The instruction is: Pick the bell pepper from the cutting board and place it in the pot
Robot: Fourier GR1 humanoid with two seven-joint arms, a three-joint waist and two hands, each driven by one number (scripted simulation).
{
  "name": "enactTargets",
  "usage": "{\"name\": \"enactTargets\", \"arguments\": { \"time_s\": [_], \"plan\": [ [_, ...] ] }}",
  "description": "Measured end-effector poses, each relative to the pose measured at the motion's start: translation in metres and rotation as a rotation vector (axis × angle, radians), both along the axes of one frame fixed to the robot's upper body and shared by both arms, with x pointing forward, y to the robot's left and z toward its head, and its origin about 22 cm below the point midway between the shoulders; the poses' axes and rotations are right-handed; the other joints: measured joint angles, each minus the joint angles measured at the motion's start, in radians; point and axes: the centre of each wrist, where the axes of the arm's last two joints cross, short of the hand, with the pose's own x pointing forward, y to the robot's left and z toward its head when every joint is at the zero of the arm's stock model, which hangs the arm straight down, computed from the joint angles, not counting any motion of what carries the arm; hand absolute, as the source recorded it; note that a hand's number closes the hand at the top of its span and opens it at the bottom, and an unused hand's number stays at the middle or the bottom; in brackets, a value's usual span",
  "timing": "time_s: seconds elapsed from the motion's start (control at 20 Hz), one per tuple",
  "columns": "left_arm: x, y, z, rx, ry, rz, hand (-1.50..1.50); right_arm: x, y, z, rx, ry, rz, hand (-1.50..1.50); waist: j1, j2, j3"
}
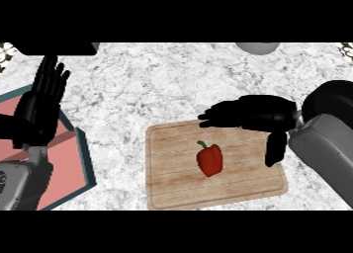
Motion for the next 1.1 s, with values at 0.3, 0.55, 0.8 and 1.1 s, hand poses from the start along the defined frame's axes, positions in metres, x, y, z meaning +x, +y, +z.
{"name": "enactTargets", "arguments": {
  "time_s": [0.3, 0.55, 0.8, 1.1],
  "plan": [
    [-0.002, 0.0, -0.002, -0.002, -0.003, 0.001, 0.0, -0.001, 0.013, -0.018, 0.016, -0.01, 0.02, -1.5, 0.002, 0.001, 0.0],
    [-0.002, 0.001, -0.001, -0.005, -0.003, 0.005, 0.0, -0.014, 0.018, -0.027, 0.04, -0.025, 0.034, -1.5, -0.001, 0.0, 0.0],
    [-0.002, 0.005, -0.005, -0.002, -0.003, 0.004, 0.0, -0.019, 0.028, -0.037, -0.001, -0.059, 0.009, -1.5, -0.001, 0.0, 0.0],
    [-0.003, 0.005, -0.003, 0.002, -0.003, -0.001, 0.0, -0.017, 0.04, -0.058, -0.026, -0.059, -0.012, -1.5, 0.001, 0.001, 0.0]
  ]
}}
